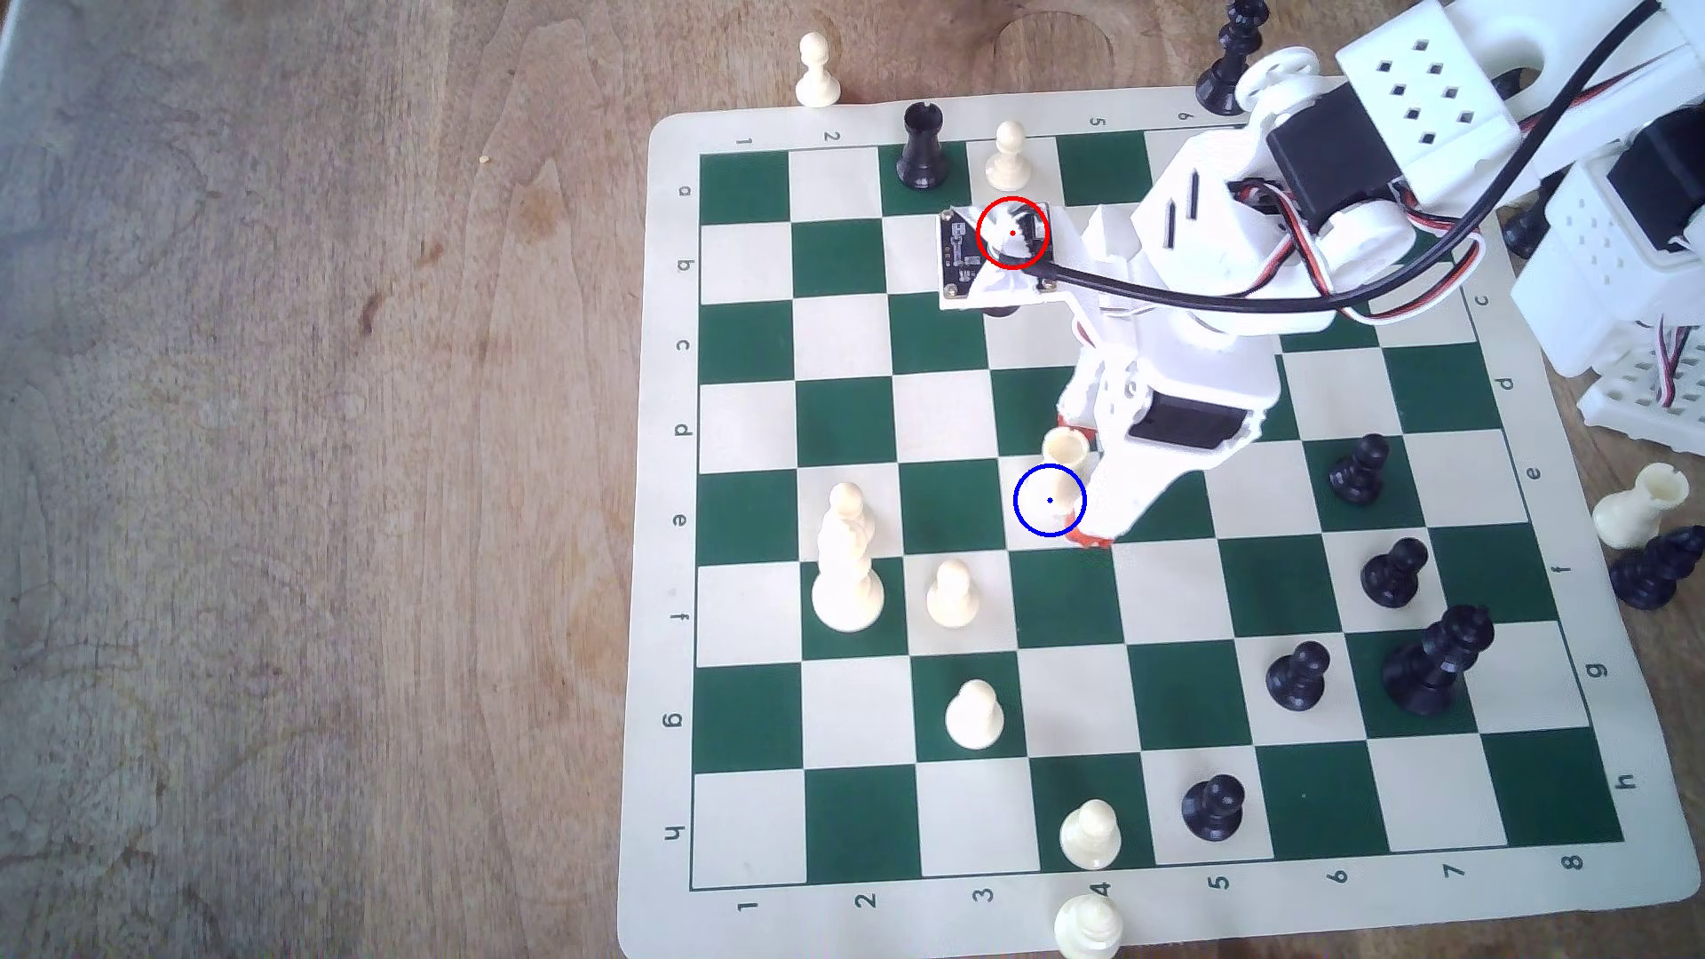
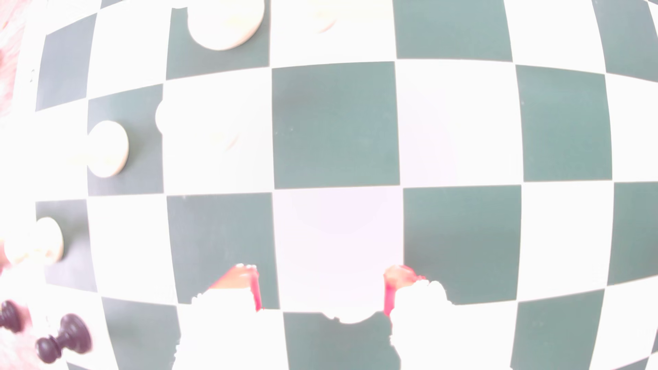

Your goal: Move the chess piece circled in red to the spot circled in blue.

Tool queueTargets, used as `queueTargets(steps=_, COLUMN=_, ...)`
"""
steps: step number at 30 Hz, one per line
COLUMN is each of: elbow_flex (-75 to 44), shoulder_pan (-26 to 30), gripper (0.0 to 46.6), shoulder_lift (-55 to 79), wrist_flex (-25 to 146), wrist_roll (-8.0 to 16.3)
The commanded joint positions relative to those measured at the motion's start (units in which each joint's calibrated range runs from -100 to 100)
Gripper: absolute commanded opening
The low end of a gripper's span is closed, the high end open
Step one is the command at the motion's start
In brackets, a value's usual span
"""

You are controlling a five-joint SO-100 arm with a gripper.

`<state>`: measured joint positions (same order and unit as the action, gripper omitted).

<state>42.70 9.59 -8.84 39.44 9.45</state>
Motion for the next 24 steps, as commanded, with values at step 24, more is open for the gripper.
queueTargets(steps=24, elbow_flex=25.57, shoulder_pan=-9.39, gripper=23.6, shoulder_lift=-74.01, wrist_flex=17.97, wrist_roll=-6.50)
